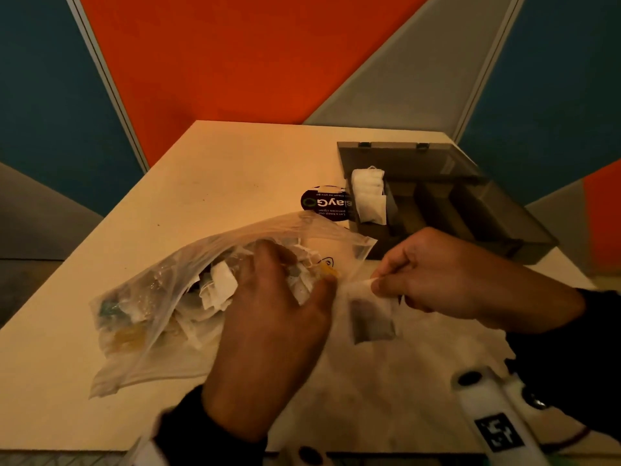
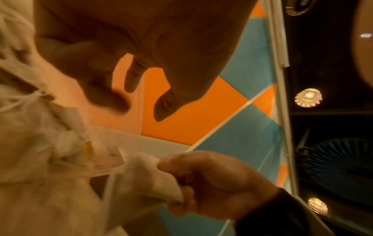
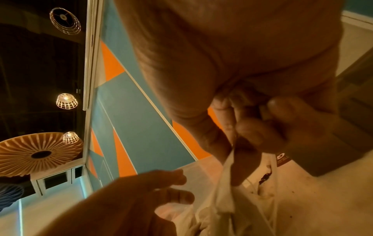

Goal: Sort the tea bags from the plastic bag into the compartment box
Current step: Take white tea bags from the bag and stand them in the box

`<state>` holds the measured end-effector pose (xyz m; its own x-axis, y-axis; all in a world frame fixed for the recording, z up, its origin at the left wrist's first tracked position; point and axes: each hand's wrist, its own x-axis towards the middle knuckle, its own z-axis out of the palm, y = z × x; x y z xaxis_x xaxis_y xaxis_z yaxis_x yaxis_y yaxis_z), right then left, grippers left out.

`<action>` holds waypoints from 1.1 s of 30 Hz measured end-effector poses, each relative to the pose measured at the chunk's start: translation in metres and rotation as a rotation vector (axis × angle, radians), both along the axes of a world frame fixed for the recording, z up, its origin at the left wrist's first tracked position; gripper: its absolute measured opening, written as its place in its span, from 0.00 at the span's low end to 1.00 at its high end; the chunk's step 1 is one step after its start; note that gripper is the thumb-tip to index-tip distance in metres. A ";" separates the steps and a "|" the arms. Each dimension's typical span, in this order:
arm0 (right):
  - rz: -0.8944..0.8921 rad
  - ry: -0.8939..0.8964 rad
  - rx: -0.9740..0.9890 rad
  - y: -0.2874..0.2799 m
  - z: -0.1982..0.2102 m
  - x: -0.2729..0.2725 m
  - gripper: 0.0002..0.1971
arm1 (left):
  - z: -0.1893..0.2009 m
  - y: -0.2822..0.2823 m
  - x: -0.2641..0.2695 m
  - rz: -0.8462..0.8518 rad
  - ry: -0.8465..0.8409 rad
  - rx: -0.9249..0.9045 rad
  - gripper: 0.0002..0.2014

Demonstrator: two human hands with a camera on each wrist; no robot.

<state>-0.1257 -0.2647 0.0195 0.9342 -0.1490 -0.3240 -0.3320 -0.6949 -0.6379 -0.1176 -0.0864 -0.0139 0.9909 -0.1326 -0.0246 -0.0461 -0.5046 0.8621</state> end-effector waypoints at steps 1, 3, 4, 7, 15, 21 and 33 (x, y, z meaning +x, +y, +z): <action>-0.007 -0.018 0.007 0.003 0.001 0.001 0.06 | 0.005 -0.002 -0.006 -0.049 0.024 0.008 0.14; 0.004 -0.061 0.022 0.010 0.004 0.004 0.07 | 0.010 -0.006 -0.012 -0.134 0.117 -0.056 0.10; 0.007 -0.082 0.035 0.014 0.006 0.005 0.07 | 0.011 -0.008 -0.012 -0.172 0.173 -0.115 0.09; 0.031 -0.139 0.061 0.026 0.012 0.005 0.06 | 0.008 -0.007 -0.010 -0.259 0.313 -0.281 0.15; 0.116 -0.097 0.064 0.039 0.022 0.003 0.08 | 0.002 -0.007 -0.004 -0.242 0.202 -0.426 0.07; 0.104 0.038 0.295 0.027 0.026 -0.005 0.08 | -0.004 -0.002 0.000 -0.201 0.264 -0.530 0.12; -0.059 -0.039 0.118 0.007 0.009 -0.009 0.07 | -0.007 -0.001 0.004 -0.123 0.402 -0.662 0.10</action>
